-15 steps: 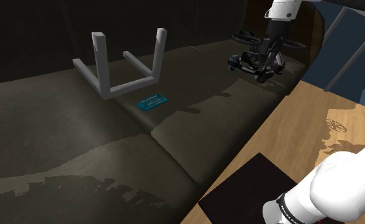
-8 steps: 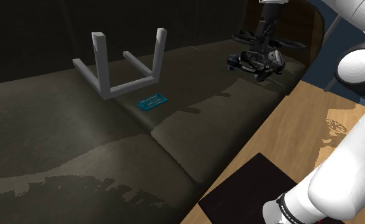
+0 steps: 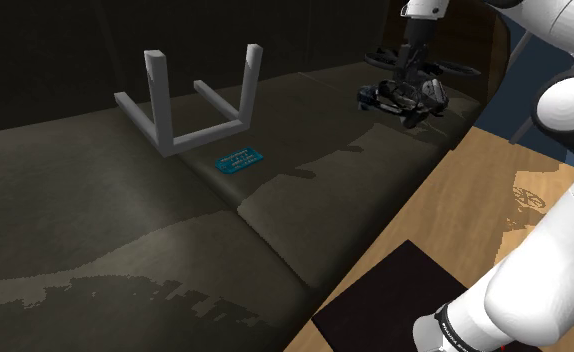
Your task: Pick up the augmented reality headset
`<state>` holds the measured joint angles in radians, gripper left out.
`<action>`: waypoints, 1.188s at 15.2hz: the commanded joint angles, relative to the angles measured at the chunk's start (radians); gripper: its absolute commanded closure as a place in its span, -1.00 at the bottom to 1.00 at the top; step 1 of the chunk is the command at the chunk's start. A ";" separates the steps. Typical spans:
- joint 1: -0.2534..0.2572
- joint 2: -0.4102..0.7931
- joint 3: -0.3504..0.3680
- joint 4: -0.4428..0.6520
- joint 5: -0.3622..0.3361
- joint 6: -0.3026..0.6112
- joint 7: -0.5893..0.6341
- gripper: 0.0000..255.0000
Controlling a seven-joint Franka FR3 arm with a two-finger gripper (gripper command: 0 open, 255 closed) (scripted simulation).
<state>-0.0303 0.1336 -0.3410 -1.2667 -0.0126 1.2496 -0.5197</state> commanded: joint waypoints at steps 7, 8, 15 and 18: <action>0.003 -0.011 0.001 -0.027 -0.003 0.017 0.003 1.00; 0.003 -0.010 0.001 -0.027 -0.003 0.017 0.003 1.00; -0.008 0.029 -0.003 0.083 0.009 -0.055 -0.008 1.00; -0.019 0.066 -0.008 0.178 0.021 -0.114 -0.018 1.00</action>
<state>-0.0453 0.1853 -0.3474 -1.1256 0.0036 1.1577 -0.5356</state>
